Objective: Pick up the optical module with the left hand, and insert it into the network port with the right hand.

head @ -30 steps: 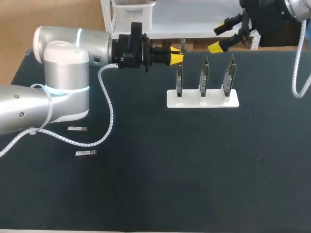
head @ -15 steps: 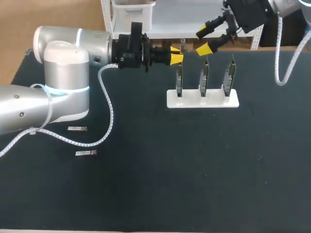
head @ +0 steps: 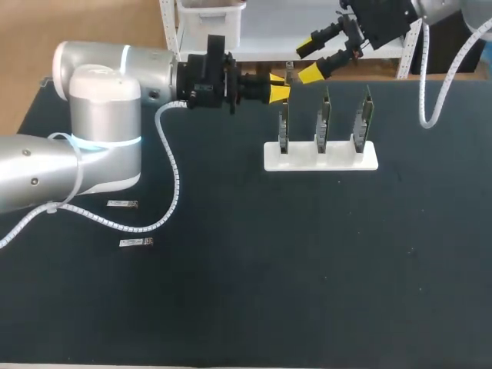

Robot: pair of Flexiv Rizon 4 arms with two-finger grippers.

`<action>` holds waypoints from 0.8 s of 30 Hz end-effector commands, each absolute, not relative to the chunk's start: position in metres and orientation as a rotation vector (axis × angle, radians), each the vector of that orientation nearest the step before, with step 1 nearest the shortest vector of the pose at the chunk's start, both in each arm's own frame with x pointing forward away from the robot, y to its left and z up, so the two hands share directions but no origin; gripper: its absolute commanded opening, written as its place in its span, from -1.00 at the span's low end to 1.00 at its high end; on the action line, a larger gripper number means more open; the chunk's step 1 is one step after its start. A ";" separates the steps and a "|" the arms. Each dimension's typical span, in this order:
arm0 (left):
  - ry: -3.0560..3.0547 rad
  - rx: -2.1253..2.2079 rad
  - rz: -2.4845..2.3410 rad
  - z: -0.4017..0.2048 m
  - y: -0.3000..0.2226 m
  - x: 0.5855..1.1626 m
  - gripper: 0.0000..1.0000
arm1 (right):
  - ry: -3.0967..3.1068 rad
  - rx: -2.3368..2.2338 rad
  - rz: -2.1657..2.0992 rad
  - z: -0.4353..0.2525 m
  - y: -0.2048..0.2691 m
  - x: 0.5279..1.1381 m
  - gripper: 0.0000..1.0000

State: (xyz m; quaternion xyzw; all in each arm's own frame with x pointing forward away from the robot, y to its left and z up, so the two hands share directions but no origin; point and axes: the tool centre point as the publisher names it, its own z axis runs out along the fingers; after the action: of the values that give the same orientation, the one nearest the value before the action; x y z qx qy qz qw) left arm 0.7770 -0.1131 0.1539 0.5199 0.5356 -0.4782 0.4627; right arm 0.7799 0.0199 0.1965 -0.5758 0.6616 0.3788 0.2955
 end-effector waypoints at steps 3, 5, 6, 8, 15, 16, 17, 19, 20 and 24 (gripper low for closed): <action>1.316 1.282 -1.179 0.153 -0.114 0.779 -1.00 | 1.762 -1.508 0.994 0.194 0.026 0.773 1.00; 1.316 1.282 -1.179 0.153 -0.114 0.779 -1.00 | 1.760 -1.507 0.997 0.194 0.028 0.772 1.00; 1.316 1.282 -1.179 0.153 -0.114 0.779 -1.00 | 1.757 -1.509 1.002 0.194 0.030 0.772 1.00; 1.316 1.282 -1.179 0.153 -0.114 0.779 -1.00 | 1.753 -1.515 1.006 0.194 0.032 0.772 1.00; 1.316 1.282 -1.179 0.153 -0.114 0.779 -1.00 | 1.745 -1.534 1.006 0.195 0.038 0.772 1.00; 1.316 1.282 -1.179 0.153 -0.114 0.779 -1.00 | 1.744 -1.535 1.006 0.195 0.039 0.772 1.00; 1.316 1.282 -1.179 0.153 -0.114 0.779 -1.00 | 1.744 -1.537 1.005 0.195 0.039 0.772 1.00; 1.316 1.282 -1.179 0.153 -0.114 0.779 -1.00 | 1.743 -1.542 1.006 0.195 0.040 0.772 1.00; 1.316 1.282 -1.179 0.153 -0.114 0.779 -1.00 | 1.743 -1.543 1.006 0.195 0.040 0.772 1.00; 1.316 1.282 -1.179 0.153 -0.114 0.779 -1.00 | 1.743 -1.550 1.007 0.195 0.041 0.772 1.00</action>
State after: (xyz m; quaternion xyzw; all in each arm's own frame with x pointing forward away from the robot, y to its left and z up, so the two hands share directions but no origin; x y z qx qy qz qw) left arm 0.7770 -0.1131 0.1539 0.5199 0.5356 -0.4782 0.4627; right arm 0.7696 0.0402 0.1959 -0.5817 0.6564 0.3773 0.2974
